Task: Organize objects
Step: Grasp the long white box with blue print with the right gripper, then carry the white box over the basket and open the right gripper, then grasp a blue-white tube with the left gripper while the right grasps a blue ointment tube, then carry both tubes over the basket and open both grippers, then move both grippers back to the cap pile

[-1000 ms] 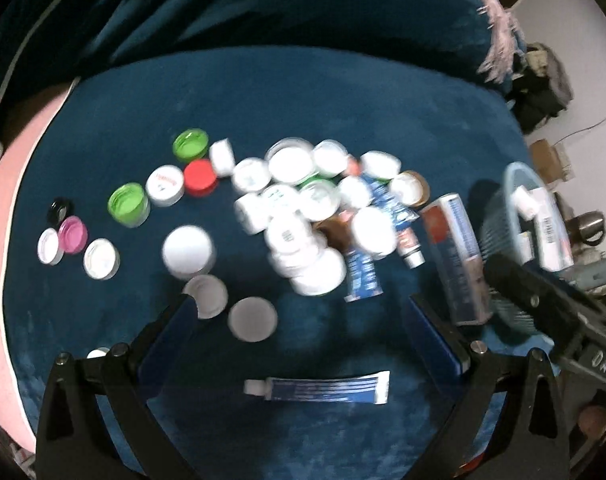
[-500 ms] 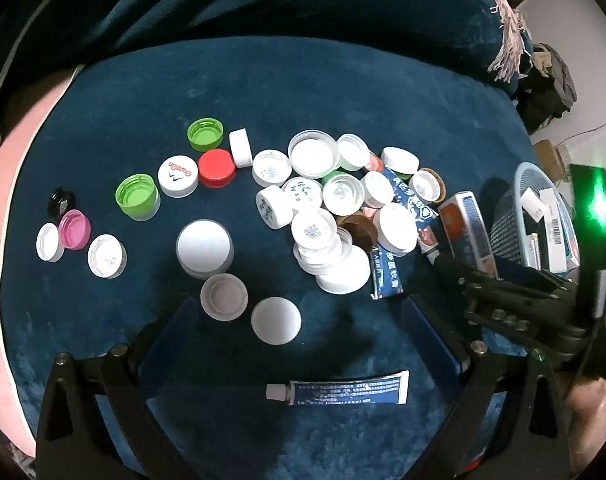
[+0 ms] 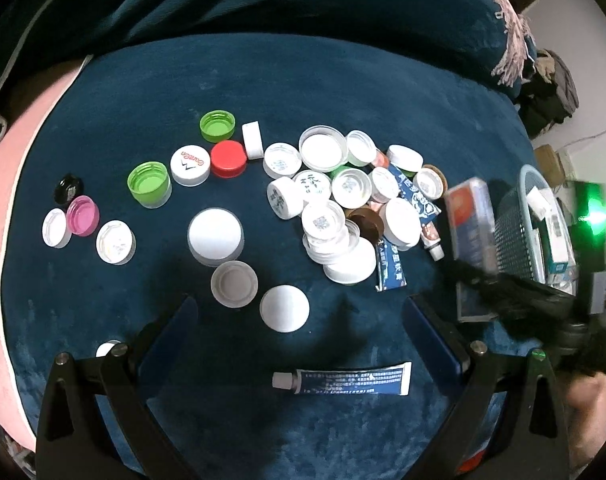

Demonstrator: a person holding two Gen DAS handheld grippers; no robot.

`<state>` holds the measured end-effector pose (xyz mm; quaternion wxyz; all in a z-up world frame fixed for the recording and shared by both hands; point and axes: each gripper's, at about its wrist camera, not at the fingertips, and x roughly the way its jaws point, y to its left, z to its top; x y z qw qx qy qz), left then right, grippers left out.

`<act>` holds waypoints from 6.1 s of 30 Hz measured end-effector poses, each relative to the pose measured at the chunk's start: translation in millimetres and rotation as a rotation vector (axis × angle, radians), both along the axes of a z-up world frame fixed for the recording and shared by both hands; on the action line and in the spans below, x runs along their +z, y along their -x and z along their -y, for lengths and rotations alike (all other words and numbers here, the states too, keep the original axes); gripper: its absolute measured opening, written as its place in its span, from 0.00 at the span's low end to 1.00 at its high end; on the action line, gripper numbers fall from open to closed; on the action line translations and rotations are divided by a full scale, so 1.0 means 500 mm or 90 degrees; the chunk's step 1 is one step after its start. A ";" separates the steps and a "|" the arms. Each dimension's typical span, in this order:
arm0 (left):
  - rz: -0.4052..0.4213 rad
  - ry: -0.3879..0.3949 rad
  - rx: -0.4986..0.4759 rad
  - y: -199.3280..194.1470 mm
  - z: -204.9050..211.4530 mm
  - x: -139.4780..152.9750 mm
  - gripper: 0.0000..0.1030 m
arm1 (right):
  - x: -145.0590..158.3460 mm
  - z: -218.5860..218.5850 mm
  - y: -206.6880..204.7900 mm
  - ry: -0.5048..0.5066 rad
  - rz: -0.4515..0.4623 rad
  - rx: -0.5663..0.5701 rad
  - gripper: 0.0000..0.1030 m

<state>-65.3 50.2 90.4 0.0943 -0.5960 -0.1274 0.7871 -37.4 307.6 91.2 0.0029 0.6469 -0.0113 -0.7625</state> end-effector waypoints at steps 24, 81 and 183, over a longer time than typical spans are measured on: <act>0.012 -0.001 -0.030 -0.018 -0.012 -0.011 0.99 | 0.217 -0.390 -0.102 -0.270 -0.174 -0.418 0.24; 0.033 -0.093 -0.156 -0.020 -0.012 -0.086 0.72 | -0.029 0.092 0.154 0.098 -0.062 0.011 0.35; -0.140 -0.034 -0.129 0.012 -0.225 0.145 0.99 | 0.265 -0.303 -0.224 0.044 -0.265 -0.345 0.93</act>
